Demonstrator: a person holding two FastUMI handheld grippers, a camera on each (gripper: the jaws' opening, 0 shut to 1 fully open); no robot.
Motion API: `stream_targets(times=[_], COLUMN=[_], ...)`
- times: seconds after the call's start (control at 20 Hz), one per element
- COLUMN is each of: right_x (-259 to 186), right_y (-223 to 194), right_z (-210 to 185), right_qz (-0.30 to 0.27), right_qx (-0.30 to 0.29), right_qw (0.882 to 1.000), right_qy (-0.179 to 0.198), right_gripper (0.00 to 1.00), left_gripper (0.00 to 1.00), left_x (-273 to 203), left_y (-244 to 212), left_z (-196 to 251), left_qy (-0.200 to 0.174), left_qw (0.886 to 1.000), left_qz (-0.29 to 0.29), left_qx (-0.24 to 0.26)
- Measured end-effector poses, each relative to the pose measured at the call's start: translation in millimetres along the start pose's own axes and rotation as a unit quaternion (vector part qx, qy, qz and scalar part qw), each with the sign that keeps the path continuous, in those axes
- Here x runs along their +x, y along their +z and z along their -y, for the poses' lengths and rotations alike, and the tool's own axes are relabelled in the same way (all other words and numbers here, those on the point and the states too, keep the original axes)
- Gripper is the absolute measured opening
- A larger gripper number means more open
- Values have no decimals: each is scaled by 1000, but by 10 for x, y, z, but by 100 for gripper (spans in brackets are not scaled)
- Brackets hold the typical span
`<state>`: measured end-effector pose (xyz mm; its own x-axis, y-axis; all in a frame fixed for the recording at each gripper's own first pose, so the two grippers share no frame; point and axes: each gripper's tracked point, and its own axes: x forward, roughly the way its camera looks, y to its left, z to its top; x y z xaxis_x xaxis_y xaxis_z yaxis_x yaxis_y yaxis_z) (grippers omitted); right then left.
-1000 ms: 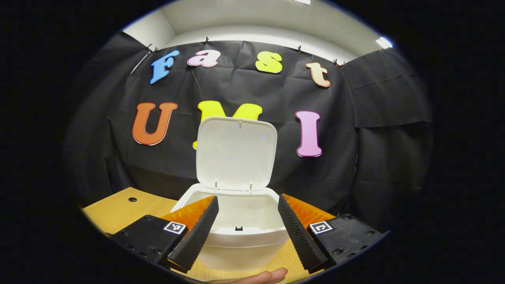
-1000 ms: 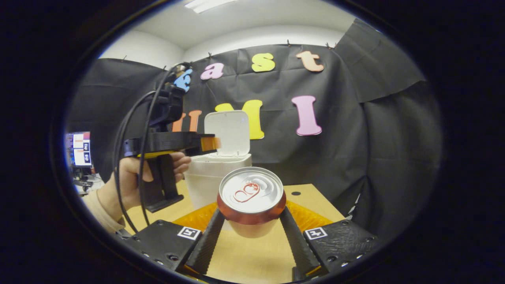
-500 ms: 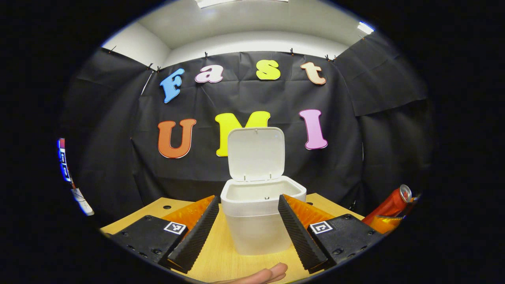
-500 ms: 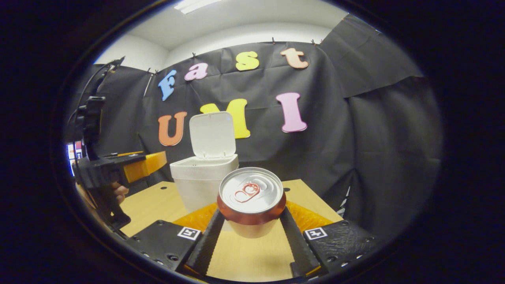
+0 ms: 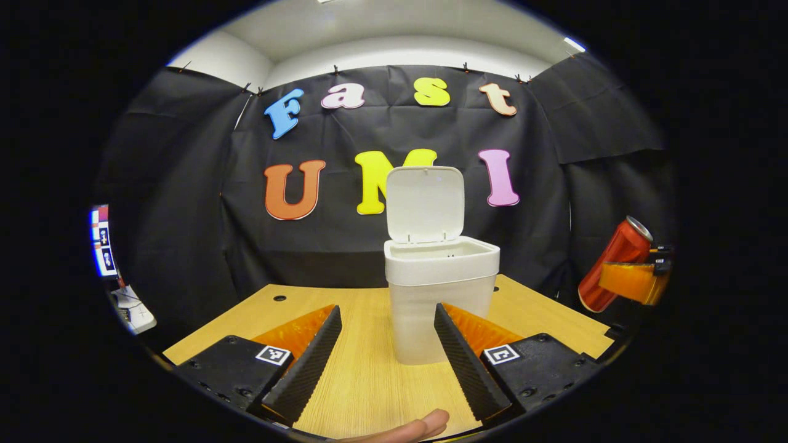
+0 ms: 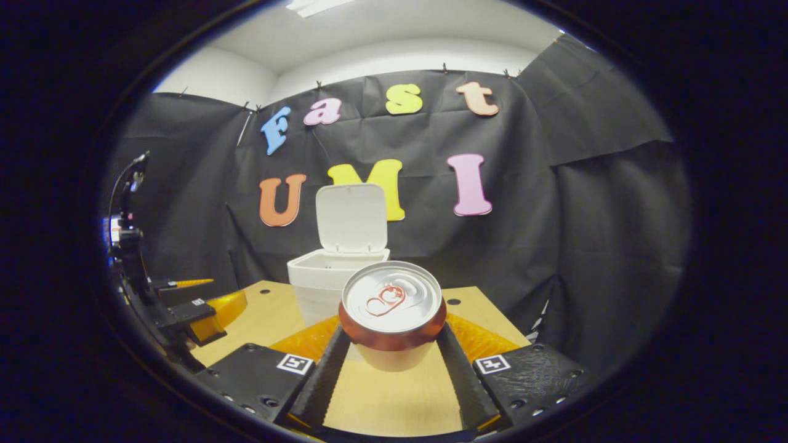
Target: Press the lid of the desktop garbage bin to open it, pick up the crumpled paper on the desktop and throw it into the bin, then pick up the pop can on the desktop and drop it into the bin, and finally close the garbage bin lid.
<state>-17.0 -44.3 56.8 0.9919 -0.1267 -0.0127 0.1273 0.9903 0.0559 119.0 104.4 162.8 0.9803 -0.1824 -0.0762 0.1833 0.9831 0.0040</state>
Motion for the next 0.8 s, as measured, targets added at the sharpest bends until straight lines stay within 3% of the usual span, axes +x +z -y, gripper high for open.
stream_targets(times=[0.15, 0.3, 0.6, 0.8], right_x=[36, 142, 577, 1112], right_y=[277, 551, 915, 1234], right_z=[-131, -305, -657, -899], right_qz=[12, 24, 14, 45], right_qx=[-9, -25, -59, -92], right_qw=[1000, 999, 998, 995], right_qy=[-1, -1, -3, -20], right_gripper=[80, 80, 80, 79], left_gripper=[98, 98, 98, 98], left_x=[-73, -134, -135, -130], left_y=[-98, -72, -104, -113], left_z=[-279, -568, -703, -882], left_qy=[16, 49, 41, 57], left_qw=[1000, 999, 999, 998], left_qz=[-8, 4, 0, -2], left_qx=[-17, 3, -11, -21])
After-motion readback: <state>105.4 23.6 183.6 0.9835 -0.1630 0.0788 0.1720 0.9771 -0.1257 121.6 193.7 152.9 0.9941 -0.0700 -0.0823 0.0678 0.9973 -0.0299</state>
